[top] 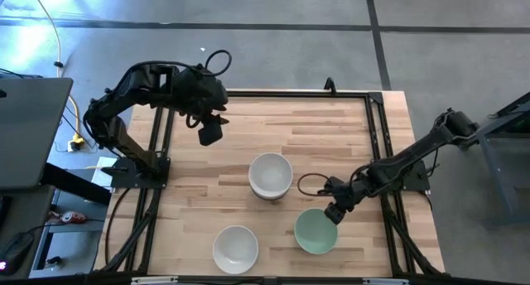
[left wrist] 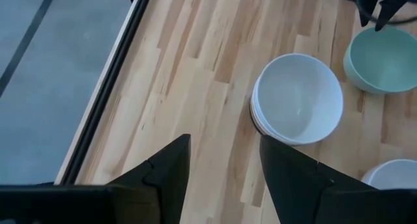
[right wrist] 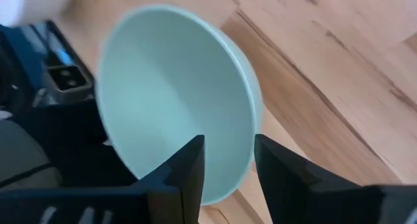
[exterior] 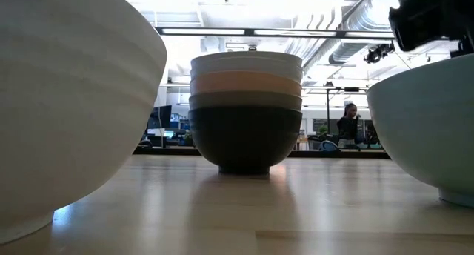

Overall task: Nest bowls inside each other
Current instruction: Stack the green bowl on the white bowl

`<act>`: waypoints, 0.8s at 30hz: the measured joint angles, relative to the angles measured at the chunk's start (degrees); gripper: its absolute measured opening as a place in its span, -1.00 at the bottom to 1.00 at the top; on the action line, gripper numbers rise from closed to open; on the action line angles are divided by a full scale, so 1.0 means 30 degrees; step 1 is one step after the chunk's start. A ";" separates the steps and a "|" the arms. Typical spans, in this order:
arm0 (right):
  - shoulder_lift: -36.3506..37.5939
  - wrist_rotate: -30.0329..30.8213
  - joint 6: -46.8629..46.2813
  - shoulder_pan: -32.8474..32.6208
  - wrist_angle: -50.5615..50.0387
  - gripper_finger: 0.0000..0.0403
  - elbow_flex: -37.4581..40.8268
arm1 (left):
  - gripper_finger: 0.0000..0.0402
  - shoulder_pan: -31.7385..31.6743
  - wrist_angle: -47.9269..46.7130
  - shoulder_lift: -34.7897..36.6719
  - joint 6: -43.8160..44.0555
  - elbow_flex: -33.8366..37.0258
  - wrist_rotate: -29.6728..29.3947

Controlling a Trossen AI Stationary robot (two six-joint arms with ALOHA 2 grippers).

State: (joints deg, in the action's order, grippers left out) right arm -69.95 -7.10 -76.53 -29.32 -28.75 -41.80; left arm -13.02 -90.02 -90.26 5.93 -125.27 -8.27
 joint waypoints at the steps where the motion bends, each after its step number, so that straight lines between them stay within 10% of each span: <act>1: -0.0275 -0.0157 0.0000 -0.0007 0.0002 -0.38 0.0000 | -0.14 0.0007 0.0000 0.0000 0.0079 0.0000 0.0000; 24: -0.3287 -0.0337 0.0000 -0.0146 0.0000 -0.53 0.0000 | -0.14 0.0007 0.0000 0.0000 0.0330 0.0000 0.0048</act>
State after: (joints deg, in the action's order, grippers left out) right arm -79.81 -8.11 -76.53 -29.76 -28.75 -41.80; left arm -12.99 -90.02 -90.26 6.92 -125.27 -8.13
